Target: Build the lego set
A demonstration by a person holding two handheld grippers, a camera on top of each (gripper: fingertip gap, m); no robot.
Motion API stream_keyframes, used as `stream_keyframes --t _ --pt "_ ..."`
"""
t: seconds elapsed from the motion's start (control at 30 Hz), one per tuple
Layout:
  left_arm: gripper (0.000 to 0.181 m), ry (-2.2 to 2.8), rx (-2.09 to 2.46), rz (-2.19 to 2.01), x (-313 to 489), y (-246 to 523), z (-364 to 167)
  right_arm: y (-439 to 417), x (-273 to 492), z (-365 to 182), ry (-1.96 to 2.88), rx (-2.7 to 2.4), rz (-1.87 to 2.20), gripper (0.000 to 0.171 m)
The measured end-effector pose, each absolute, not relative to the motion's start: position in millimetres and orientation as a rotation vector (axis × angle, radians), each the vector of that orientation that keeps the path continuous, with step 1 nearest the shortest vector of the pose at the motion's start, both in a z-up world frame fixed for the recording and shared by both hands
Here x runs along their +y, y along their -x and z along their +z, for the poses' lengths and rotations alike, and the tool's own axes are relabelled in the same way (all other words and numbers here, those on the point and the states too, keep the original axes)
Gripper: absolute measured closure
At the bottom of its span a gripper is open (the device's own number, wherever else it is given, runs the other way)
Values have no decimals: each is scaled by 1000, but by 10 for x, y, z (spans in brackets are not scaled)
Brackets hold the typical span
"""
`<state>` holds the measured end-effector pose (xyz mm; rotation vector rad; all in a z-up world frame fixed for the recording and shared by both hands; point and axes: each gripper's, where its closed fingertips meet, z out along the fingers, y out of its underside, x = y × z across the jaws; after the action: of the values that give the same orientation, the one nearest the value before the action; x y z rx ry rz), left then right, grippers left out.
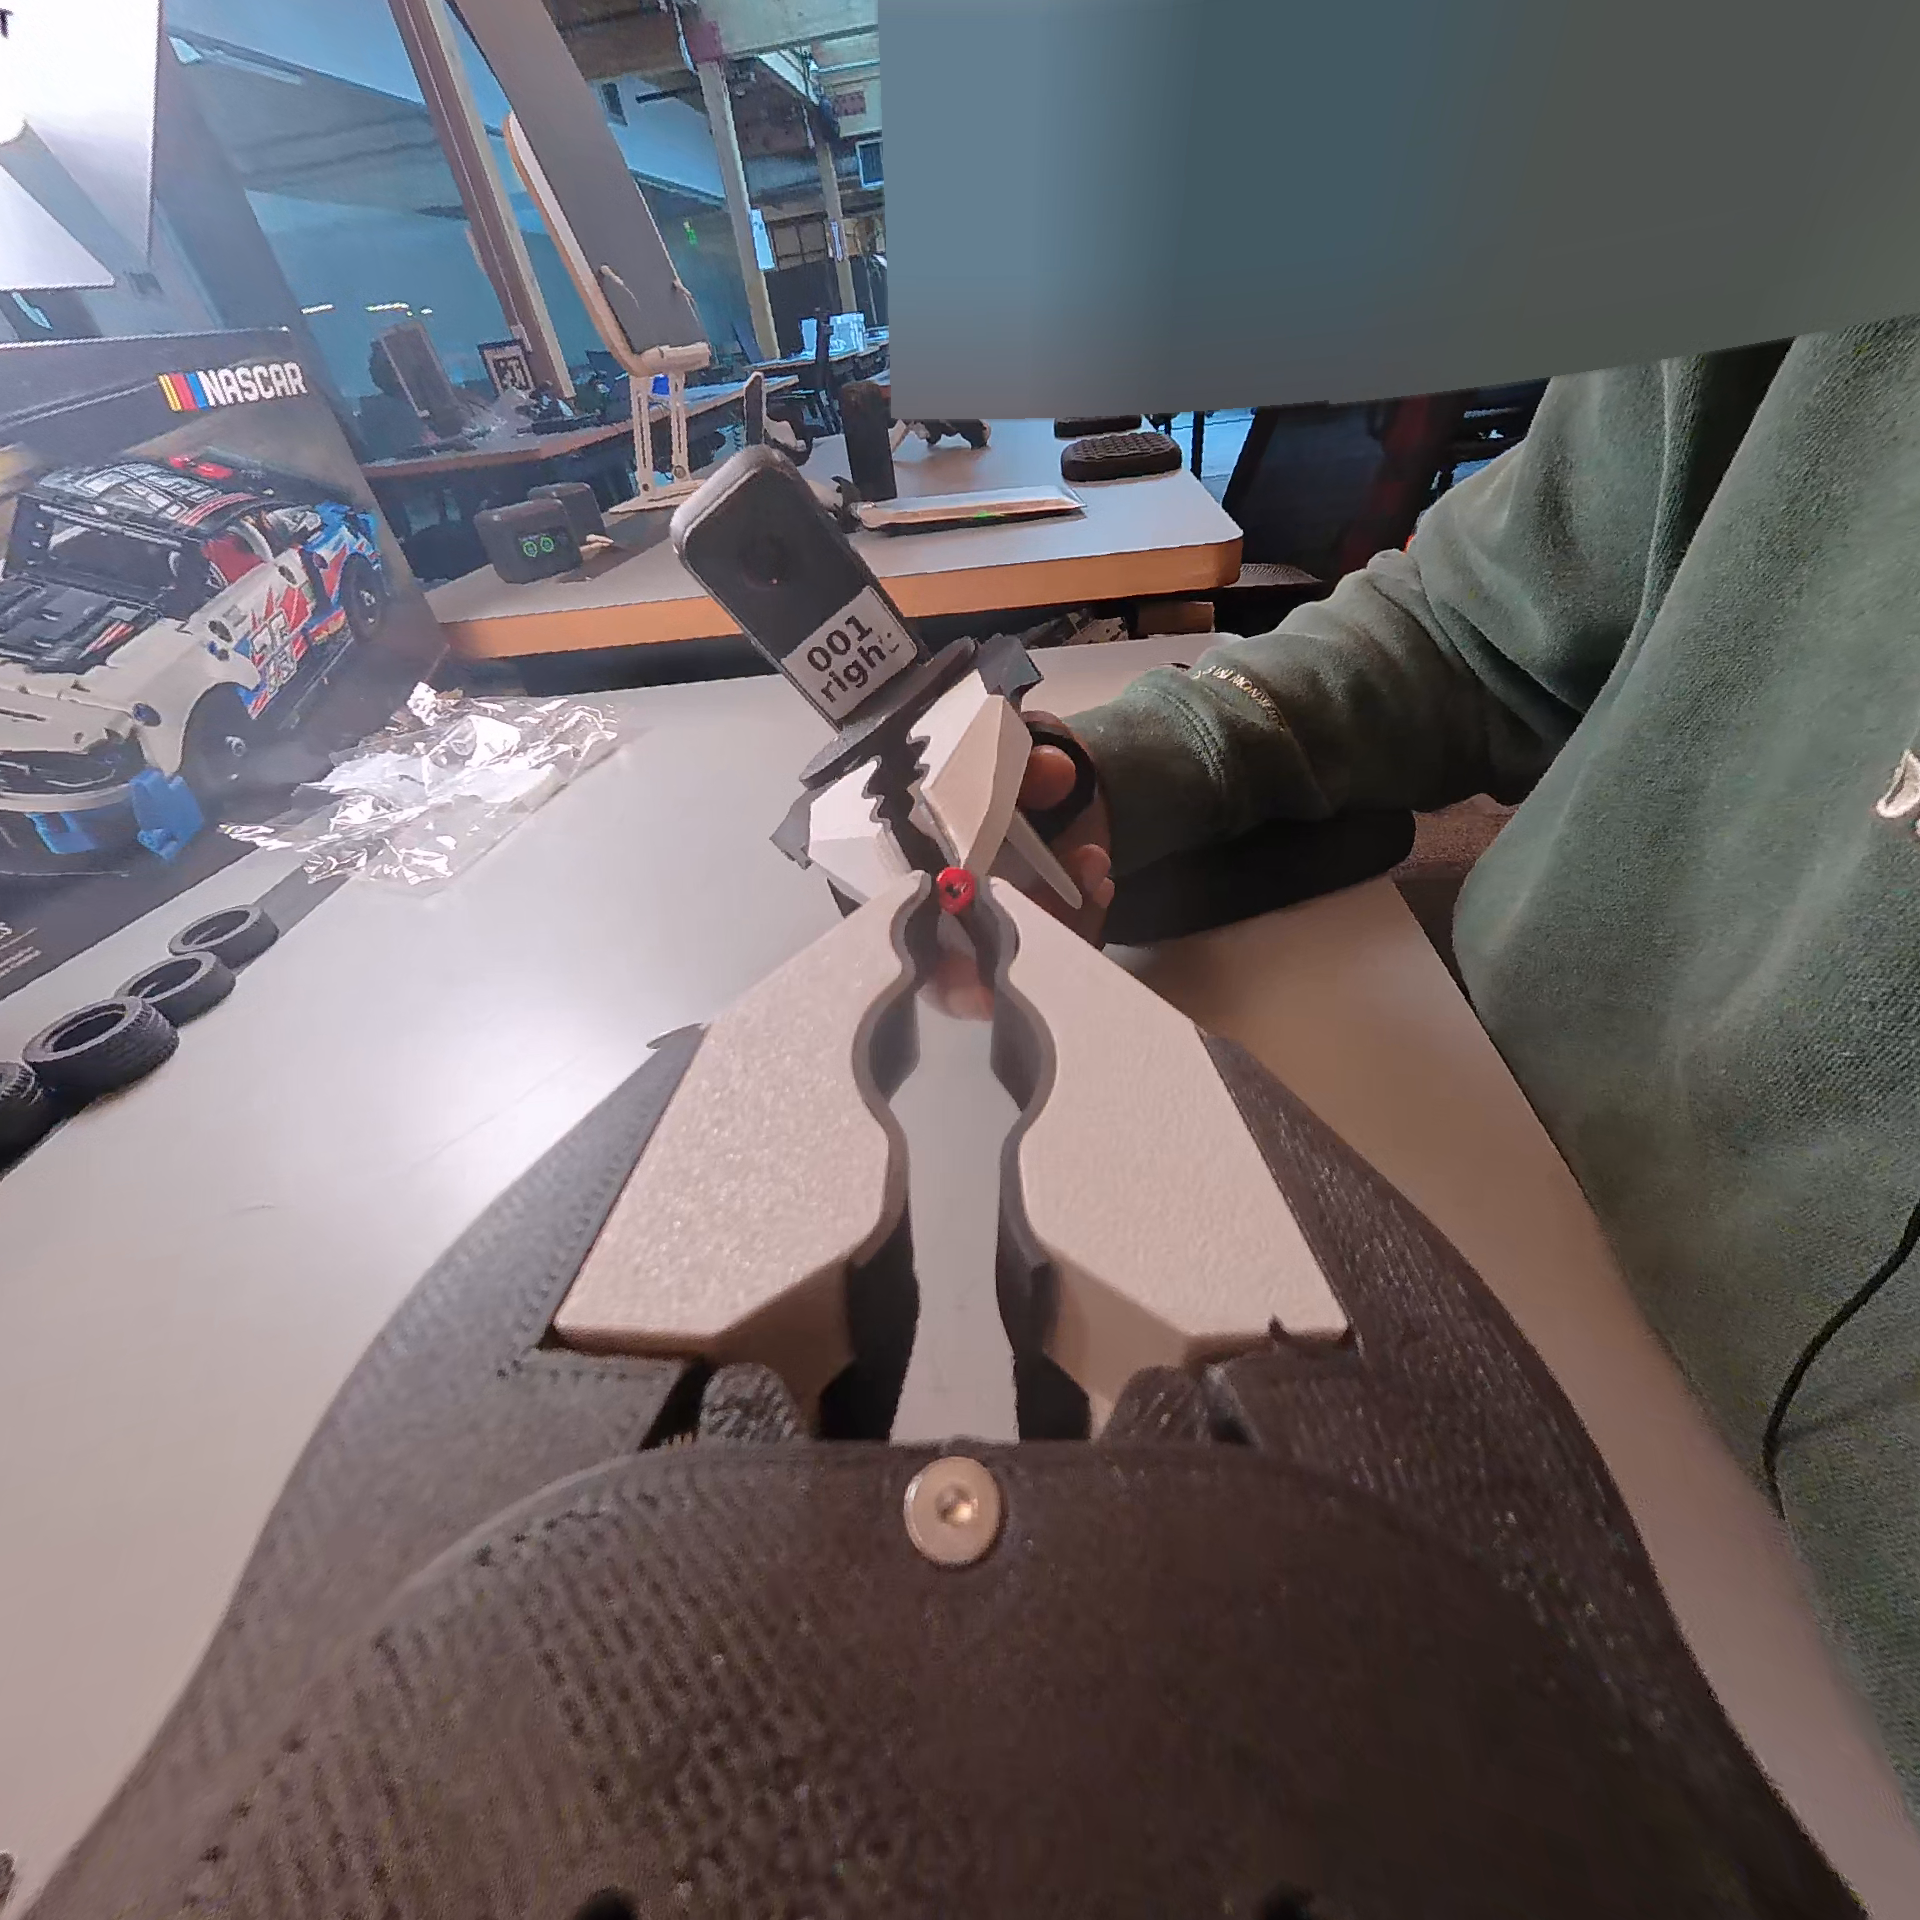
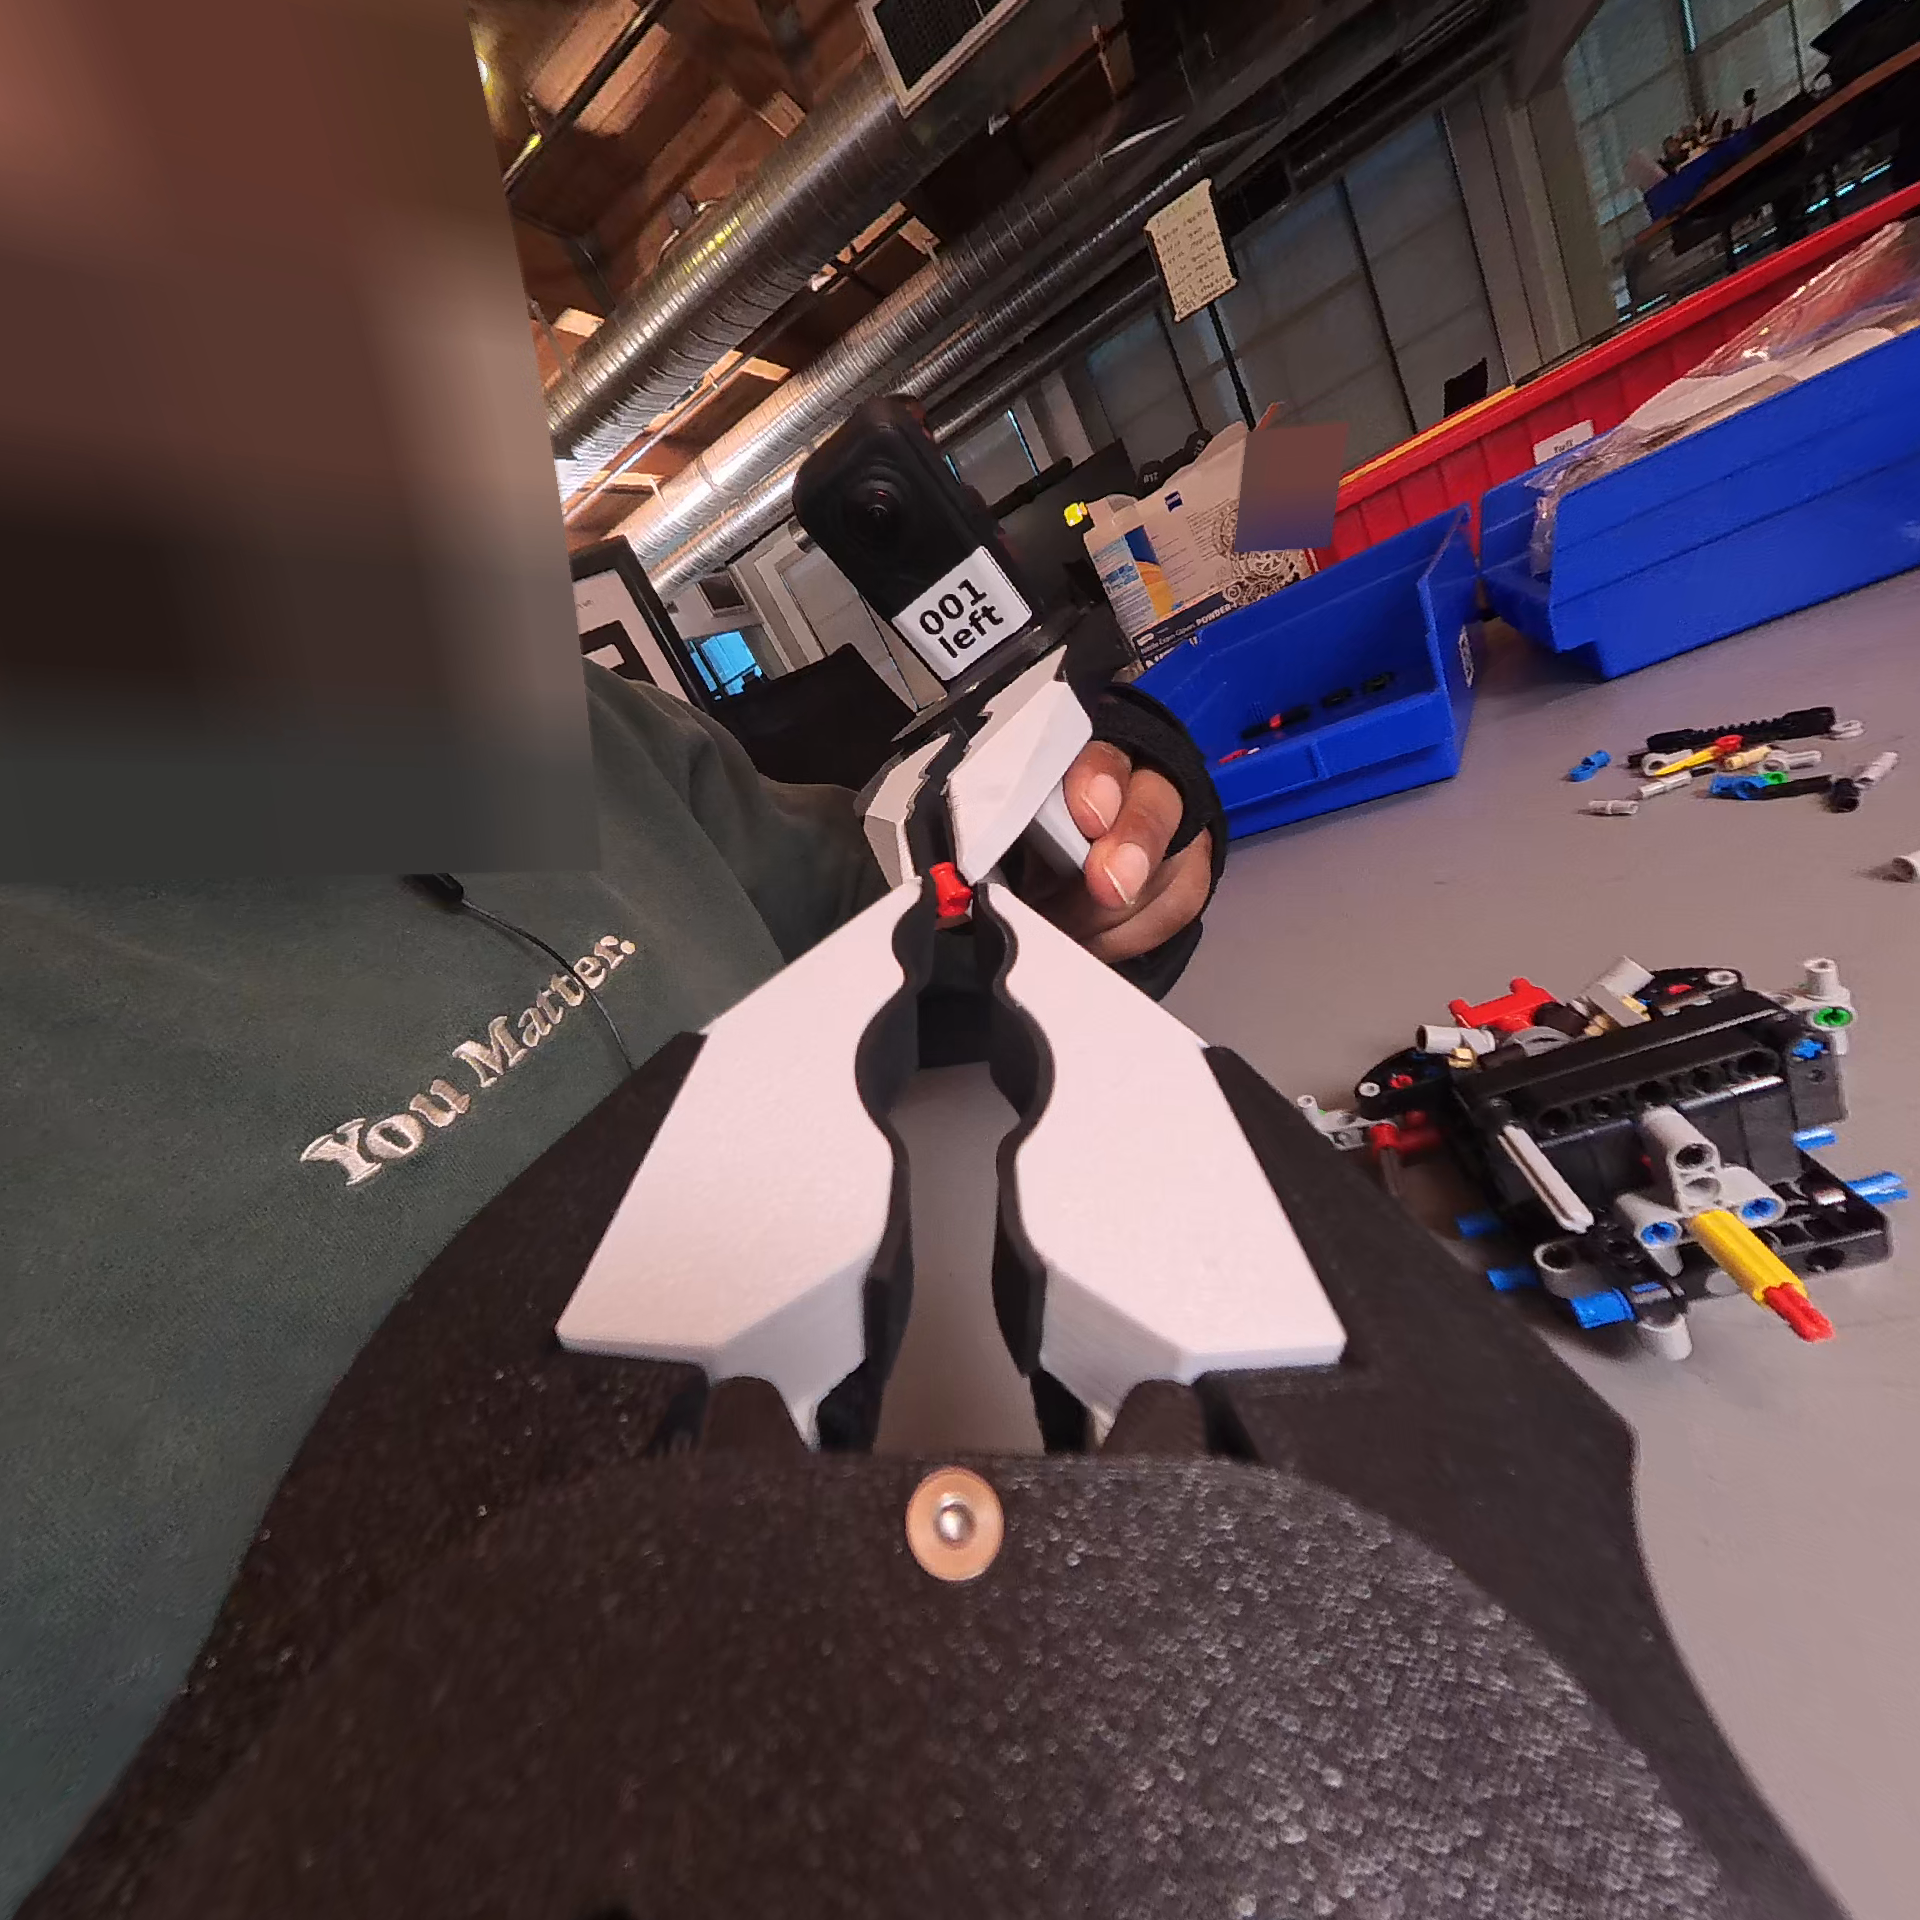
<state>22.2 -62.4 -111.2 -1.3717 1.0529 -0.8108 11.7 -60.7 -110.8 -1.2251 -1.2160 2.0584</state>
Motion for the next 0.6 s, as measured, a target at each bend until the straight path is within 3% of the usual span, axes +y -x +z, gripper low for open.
stream_keyframes --t 0.23,0.37,0.6 --pt "176 1478 1055 -795 -514 -168 -1299 -56 -490 -1318 1363 -1293 1838 166" --pt "176 1714 1174 -762 -488 -150 -1759 -76 -292 -1732 1481 -1494 1333 171" --pt "175 1952 1428 -524 -595 -224 -2460 -180 -567 -2007 1425 -1805 1174 168"
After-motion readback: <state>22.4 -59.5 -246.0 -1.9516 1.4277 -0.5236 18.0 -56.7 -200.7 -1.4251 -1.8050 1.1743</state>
